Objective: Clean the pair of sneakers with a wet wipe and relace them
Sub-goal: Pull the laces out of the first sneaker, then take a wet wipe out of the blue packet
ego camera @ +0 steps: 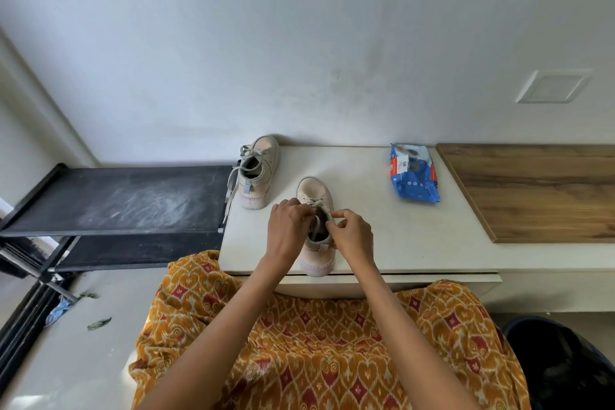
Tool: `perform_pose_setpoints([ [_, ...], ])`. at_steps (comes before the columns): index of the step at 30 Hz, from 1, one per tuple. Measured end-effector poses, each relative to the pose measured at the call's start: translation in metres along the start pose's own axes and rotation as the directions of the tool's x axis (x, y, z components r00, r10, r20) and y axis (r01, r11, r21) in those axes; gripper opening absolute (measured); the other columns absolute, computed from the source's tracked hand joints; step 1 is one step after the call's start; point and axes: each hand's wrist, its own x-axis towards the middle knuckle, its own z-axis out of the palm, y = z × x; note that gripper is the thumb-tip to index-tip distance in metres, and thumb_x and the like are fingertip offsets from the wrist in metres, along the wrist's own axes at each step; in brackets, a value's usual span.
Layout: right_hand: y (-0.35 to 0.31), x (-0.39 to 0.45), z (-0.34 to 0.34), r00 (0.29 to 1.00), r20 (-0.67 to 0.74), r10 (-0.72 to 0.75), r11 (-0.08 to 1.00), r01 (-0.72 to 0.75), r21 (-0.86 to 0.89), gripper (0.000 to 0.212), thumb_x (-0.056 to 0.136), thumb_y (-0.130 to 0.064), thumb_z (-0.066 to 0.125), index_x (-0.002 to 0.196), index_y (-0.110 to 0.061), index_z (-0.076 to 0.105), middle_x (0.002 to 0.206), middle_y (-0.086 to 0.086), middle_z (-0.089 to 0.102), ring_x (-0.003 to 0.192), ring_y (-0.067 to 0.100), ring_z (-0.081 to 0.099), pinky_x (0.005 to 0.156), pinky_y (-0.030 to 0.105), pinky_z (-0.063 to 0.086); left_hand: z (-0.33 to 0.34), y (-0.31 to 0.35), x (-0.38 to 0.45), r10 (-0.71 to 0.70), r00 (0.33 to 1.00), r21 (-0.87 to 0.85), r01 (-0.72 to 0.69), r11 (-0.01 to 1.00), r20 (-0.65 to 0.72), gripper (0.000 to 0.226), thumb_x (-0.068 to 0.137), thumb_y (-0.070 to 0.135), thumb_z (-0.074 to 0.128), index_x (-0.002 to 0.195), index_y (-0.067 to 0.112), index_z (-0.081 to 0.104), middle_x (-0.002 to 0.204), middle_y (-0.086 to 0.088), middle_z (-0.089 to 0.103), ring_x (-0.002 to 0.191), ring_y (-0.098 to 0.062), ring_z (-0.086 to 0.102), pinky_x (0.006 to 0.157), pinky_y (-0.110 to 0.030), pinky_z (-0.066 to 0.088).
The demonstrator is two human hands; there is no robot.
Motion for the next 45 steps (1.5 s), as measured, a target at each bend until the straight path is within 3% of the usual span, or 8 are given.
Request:
perform_pose_setpoints([
  [6,0.001,0.002,0.000,1.000,0.004,0.004,1.000,-0.004,0.002,0.029,0.087,-0.029,0.063,0.113,-0.016,0.065,0.102,0.006,0.070,0.088,0.021,0.067,0.074,0.028,0.053,-0.003,-0.001,-0.004,0.284,0.946,0.124,-0.304,0.944,0.155,0.018,0.080,0.017,0.057,0.076,0.015,0.075,0.075,-0.006,0.060,0.073,-0.028,0.057,0.065,-0.034,0.035],
  [10,0.000,0.000,-0.001,0.999,0.029,0.016,0.998,-0.018,0.052,0.028,0.090,-0.028,0.060,0.114,-0.014,0.064,0.106,0.006,0.069,0.092,0.022,0.066,0.076,0.026,0.053,0.001,0.005,-0.001,0.249,0.929,0.262,-0.320,0.910,0.273,0.025,0.092,0.025,0.049,0.092,0.013,0.071,0.098,-0.007,0.061,0.093,-0.026,0.054,0.077,-0.030,0.033],
  [13,0.003,0.003,0.000,0.999,0.049,0.007,0.995,-0.012,0.103,0.025,0.092,-0.029,0.056,0.111,-0.014,0.065,0.107,0.007,0.069,0.091,0.020,0.065,0.078,0.031,0.055,0.006,0.010,-0.003,0.272,0.932,0.252,-0.330,0.910,0.238,0.024,0.087,0.031,0.052,0.078,0.015,0.067,0.084,-0.007,0.062,0.083,-0.029,0.056,0.069,-0.034,0.036],
  [16,0.010,0.009,-0.004,0.998,0.009,-0.055,0.997,0.055,0.058,0.023,0.094,-0.029,0.053,0.106,-0.015,0.067,0.104,0.003,0.066,0.088,0.013,0.059,0.071,0.020,0.043,0.015,0.009,-0.003,0.226,0.972,0.185,-0.235,0.954,0.067,0.023,0.080,0.034,0.047,0.073,0.015,0.060,0.074,-0.004,0.058,0.069,-0.025,0.054,0.058,-0.034,0.039],
  [21,0.027,0.032,-0.017,0.991,-0.111,-0.069,0.995,0.077,0.070,0.015,0.093,-0.024,0.054,0.102,-0.018,0.065,0.103,0.002,0.061,0.090,0.012,0.059,0.073,0.020,0.046,0.035,0.040,0.020,0.147,0.987,-0.090,-0.153,0.984,-0.068,0.018,0.080,0.014,0.064,0.097,0.014,0.057,0.088,-0.001,0.059,0.081,-0.020,0.056,0.067,-0.028,0.040],
  [30,0.085,0.119,-0.049,0.943,-0.323,-0.084,0.985,0.028,-0.172,0.040,0.086,-0.010,0.060,0.125,-0.009,0.049,0.128,0.013,0.045,0.122,0.028,0.041,0.087,0.038,0.048,0.138,0.100,0.098,-0.142,0.948,-0.187,0.200,0.962,0.285,0.034,0.086,0.012,0.051,0.120,0.011,0.048,0.121,-0.008,0.052,0.111,-0.024,0.050,0.085,-0.036,0.044],
  [35,0.125,0.177,-0.069,0.971,-0.237,-0.026,0.936,-0.060,-0.348,0.050,0.095,-0.025,0.050,0.140,-0.008,0.036,0.146,0.012,0.036,0.137,0.028,0.029,0.106,0.040,0.036,0.182,0.113,0.136,-0.185,0.931,-0.223,0.263,0.939,0.316,0.033,0.093,0.016,0.050,0.124,0.009,0.046,0.130,-0.010,0.048,0.115,-0.022,0.049,0.087,-0.031,0.044],
  [45,0.149,0.137,-0.056,0.939,-0.137,-0.315,0.886,0.239,-0.398,0.016,0.083,-0.005,0.065,0.099,-0.006,0.068,0.094,0.009,0.070,0.093,0.025,0.065,0.083,0.037,0.053,0.208,0.108,0.133,-0.135,0.964,-0.090,0.159,0.983,0.230,0.058,0.084,0.049,0.060,0.125,0.012,0.042,0.119,-0.008,0.051,0.107,-0.023,0.050,0.084,-0.033,0.049],
])
